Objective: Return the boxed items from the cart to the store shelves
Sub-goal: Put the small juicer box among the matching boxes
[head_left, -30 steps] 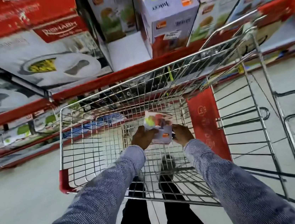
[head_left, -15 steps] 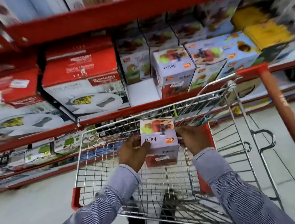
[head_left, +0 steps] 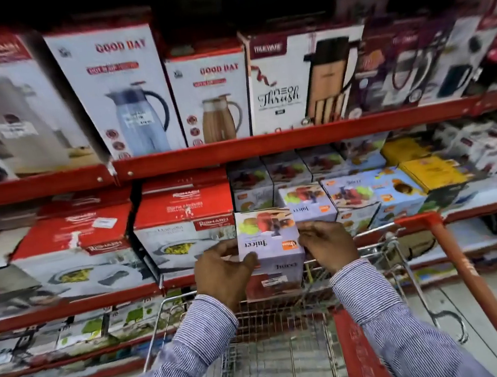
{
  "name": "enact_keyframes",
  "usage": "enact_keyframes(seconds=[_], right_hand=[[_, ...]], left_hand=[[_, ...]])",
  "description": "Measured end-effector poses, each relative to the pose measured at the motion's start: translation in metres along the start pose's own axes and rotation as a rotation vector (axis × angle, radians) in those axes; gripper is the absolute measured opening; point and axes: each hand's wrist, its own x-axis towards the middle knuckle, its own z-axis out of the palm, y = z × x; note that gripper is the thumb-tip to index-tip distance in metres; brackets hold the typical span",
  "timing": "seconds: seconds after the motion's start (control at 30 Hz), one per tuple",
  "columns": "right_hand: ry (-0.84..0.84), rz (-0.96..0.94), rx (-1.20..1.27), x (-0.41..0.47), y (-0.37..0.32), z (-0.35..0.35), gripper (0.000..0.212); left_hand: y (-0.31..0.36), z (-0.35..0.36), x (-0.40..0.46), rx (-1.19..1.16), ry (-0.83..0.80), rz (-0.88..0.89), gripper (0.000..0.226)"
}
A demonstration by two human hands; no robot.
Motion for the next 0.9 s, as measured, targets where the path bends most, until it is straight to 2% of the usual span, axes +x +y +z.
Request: enact_keyframes(seconds=[0.13, 0.27, 0.47, 0.9], right_hand=[[-0.044, 0.017, -0.015, 0.026, -0.007, -0.002, 0.023], [-0.016, 0.045, 0.011, 0.042, -0.014, -0.002, 0.030], [-0.016, 0.019, 0.021, 0.058, -0.013, 0.004, 0.033], [-0.026, 0.099, 0.005, 0.099, -0.012, 0.013, 0.036]], left_hand=[[0.013, 0.004, 0.010, 0.018, -0.015, 0.079, 0.038], [0.018, 0.011, 0.018, 0.034, 0.019, 0.099, 0.039], [0.014, 0.023, 0.032, 0.056, 0.062, 0.057, 0.047], [0.006, 0.067, 0.060, 0.091, 0.157, 0.008, 0.038]])
